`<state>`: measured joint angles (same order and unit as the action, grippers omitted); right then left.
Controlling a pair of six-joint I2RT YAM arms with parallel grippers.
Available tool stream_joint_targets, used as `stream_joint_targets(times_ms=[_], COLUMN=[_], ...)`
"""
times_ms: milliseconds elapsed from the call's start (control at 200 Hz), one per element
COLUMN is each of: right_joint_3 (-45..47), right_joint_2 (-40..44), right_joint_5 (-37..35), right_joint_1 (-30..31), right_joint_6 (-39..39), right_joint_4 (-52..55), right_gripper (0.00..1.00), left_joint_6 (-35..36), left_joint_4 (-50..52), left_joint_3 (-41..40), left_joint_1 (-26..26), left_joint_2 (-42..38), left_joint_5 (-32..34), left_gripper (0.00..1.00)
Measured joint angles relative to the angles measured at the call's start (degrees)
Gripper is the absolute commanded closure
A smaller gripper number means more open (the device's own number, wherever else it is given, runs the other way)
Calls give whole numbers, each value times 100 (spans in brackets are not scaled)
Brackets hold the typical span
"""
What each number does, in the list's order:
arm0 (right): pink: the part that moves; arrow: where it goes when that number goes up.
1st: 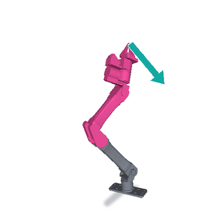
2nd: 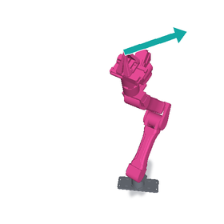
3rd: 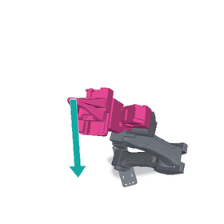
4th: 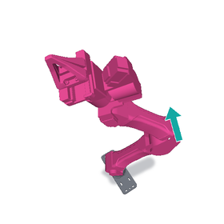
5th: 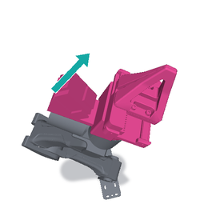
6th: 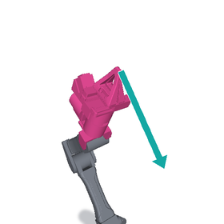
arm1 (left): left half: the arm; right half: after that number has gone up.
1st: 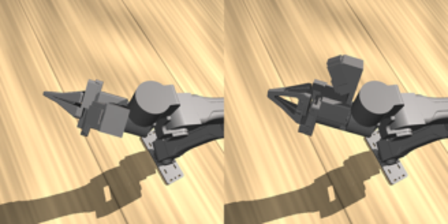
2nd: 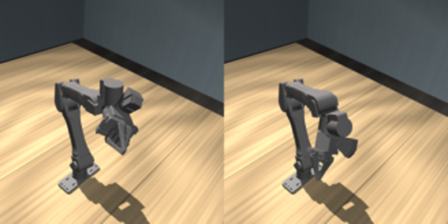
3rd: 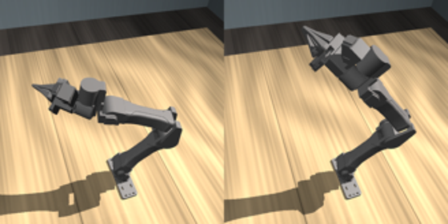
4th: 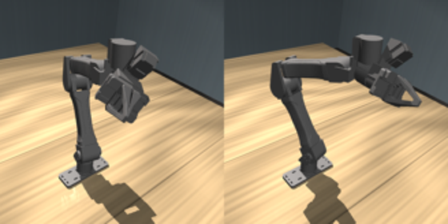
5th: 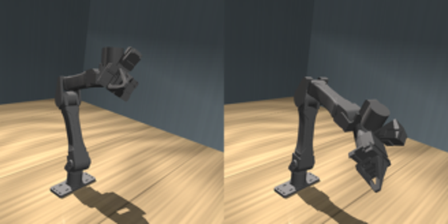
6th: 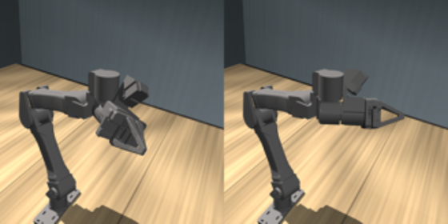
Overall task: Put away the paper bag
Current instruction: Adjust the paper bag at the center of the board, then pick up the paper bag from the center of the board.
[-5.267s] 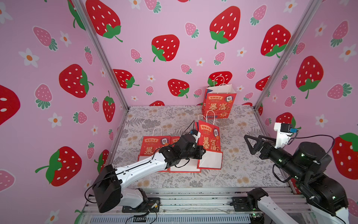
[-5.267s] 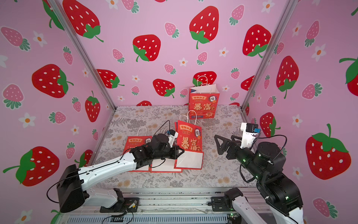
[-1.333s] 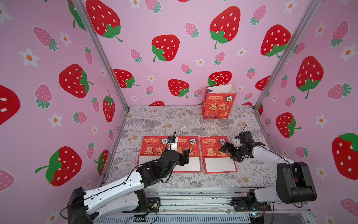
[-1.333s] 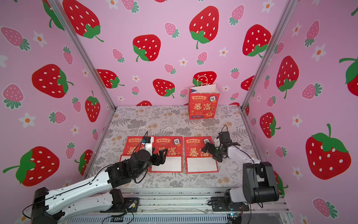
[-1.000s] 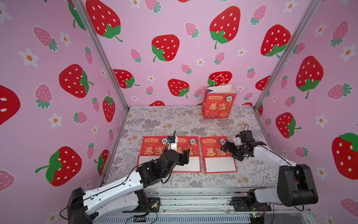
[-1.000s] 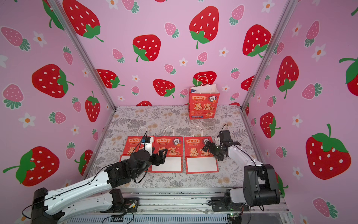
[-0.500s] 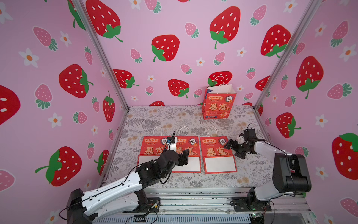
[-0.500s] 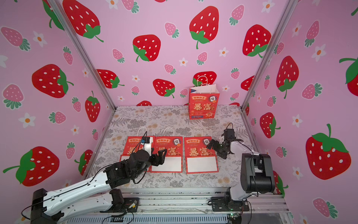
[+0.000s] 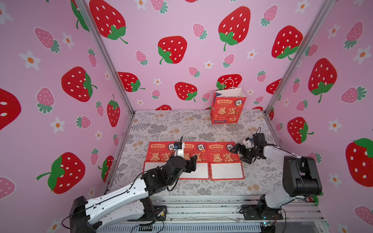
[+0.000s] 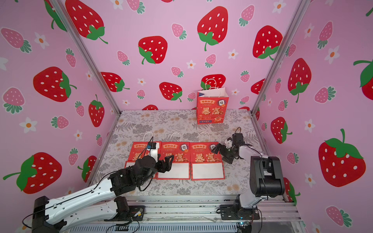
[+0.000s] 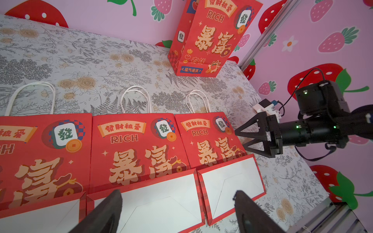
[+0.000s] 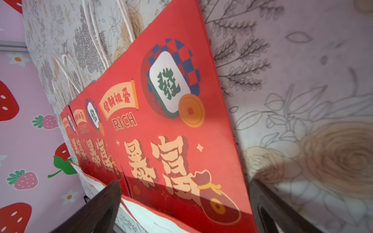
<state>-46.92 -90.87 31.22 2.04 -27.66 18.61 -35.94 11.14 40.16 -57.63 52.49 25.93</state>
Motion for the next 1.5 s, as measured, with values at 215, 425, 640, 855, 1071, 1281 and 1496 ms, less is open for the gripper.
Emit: stream_joint_targets(times_ms=[215, 425, 640, 855, 1071, 1281, 1496], right_joint_3=[0, -234, -1250, -1738, -2815, -4671, -6435], right_joint_2=[0, 520, 927, 870, -184, -2072, -3613], right_joint_5=[66, -251, -380, -750, -852, -160, 649], right_joint_1=[55, 42, -111, -247, -560, -990, -997], right_joint_6=[-13, 186, 610, 743, 332, -614, -990], right_joint_4=[28, 435, 308, -691, -2015, -3346, -3528], right_gripper=[0, 0, 1, 1, 2, 18, 19], left_joint_6=[0, 136, 595, 1180, 1834, 2074, 2203], left_joint_4=[44, 96, 13, -669, -1954, -3095, -3659], left_joint_3=[0, -24, -337, -389, 1102, 2800, 3383], left_joint_1=[0, 2, 59, 970, 2238, 3119, 3517], left_joint_2=[0, 7, 0, 225, 2035, 3991, 4857], left_joint_5=[0, 63, 111, -254, -962, -1692, -2188], left_gripper=[13, 13, 10, 7, 5, 5, 5])
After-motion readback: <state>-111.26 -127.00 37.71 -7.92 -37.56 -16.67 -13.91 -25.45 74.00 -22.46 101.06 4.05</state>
